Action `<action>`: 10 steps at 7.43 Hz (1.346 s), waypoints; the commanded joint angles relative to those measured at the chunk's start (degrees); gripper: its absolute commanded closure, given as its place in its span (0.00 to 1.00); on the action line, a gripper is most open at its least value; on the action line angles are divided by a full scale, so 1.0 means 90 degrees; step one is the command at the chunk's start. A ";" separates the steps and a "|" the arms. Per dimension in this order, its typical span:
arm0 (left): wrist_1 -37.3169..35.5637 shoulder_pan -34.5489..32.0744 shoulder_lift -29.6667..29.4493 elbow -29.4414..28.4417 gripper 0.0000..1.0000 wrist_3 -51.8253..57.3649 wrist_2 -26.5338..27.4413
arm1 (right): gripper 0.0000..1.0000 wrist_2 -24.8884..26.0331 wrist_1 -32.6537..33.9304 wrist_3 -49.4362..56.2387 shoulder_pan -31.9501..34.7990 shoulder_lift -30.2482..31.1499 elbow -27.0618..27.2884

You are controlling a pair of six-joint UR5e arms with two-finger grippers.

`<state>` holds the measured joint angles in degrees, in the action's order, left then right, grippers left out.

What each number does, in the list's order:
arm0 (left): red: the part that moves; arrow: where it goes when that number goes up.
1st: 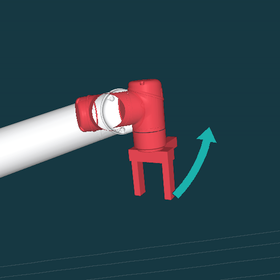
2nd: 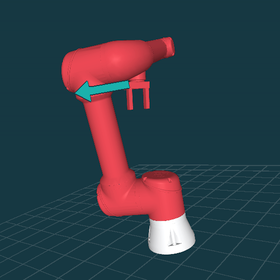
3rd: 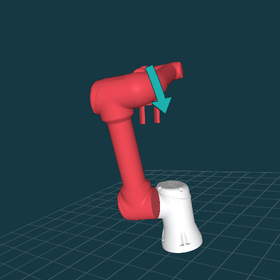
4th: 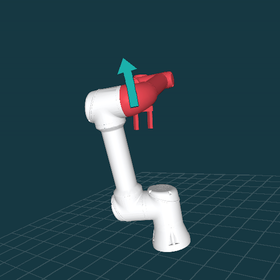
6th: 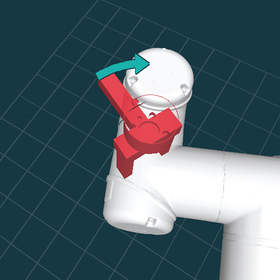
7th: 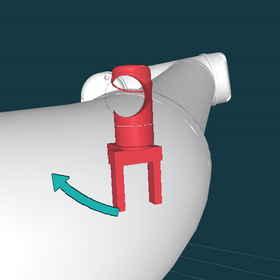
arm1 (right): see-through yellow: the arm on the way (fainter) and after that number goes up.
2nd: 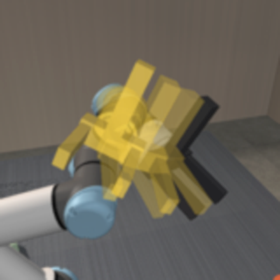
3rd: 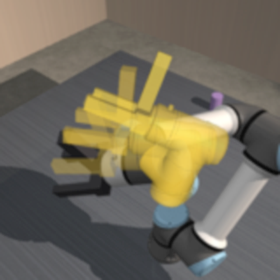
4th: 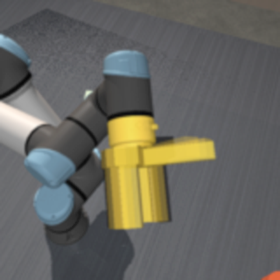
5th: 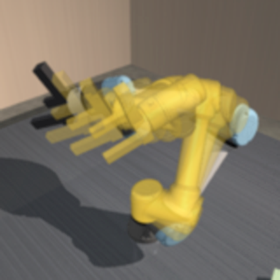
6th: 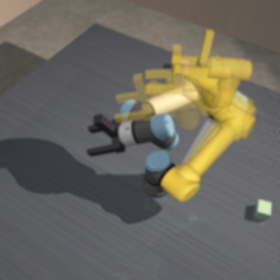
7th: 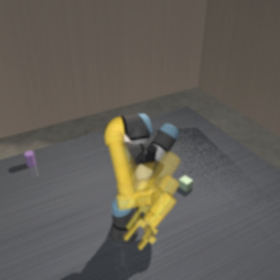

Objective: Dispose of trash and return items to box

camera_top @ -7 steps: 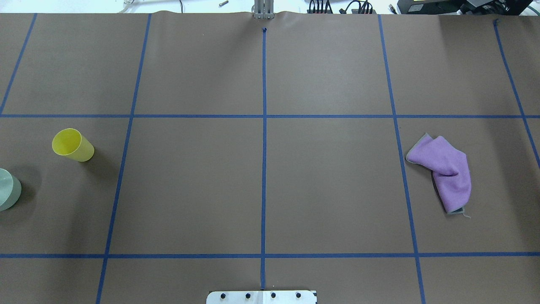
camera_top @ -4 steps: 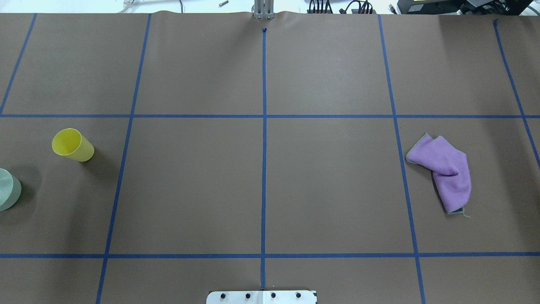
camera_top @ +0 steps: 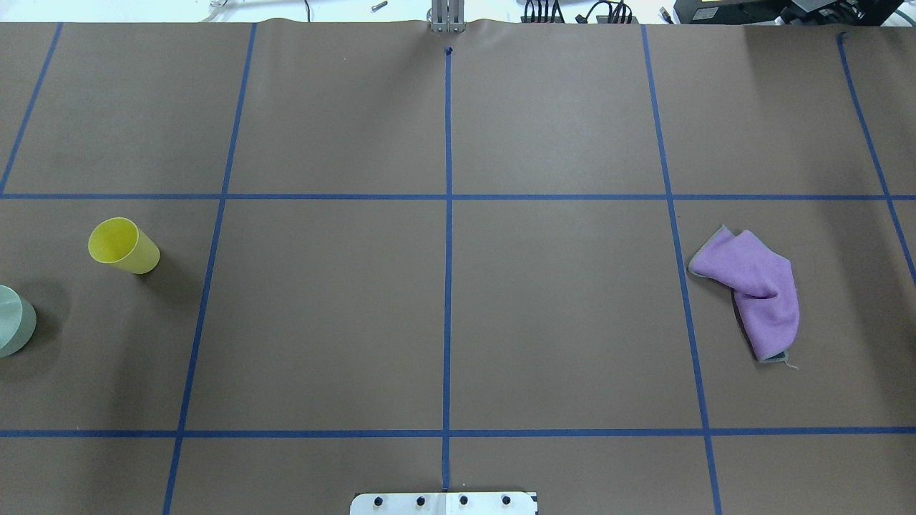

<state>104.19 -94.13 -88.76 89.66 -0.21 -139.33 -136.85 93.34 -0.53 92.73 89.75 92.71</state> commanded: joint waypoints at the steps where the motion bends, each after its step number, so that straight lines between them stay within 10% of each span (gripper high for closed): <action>1: 0.0035 0.0000 -0.0030 -0.0021 0.01 -0.0083 0.0002 | 0.00 -0.0019 0.0000 0.0000 -0.0029 -0.0001 0.0001; 6: 0.0151 0.1382 -0.0177 0.0429 0.01 -0.2151 -0.0125 | 0.00 -0.0029 -0.0010 -0.0956 -0.0615 -0.0001 0.0450; 10: 0.2492 0.3130 -0.0186 0.0312 0.01 -0.5380 0.0350 | 0.00 -0.0116 -0.0010 -0.1181 -0.0888 -0.0001 0.0587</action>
<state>120.64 -71.62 -90.36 92.83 -39.70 -138.91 -137.54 93.28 -10.37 85.72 89.74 97.83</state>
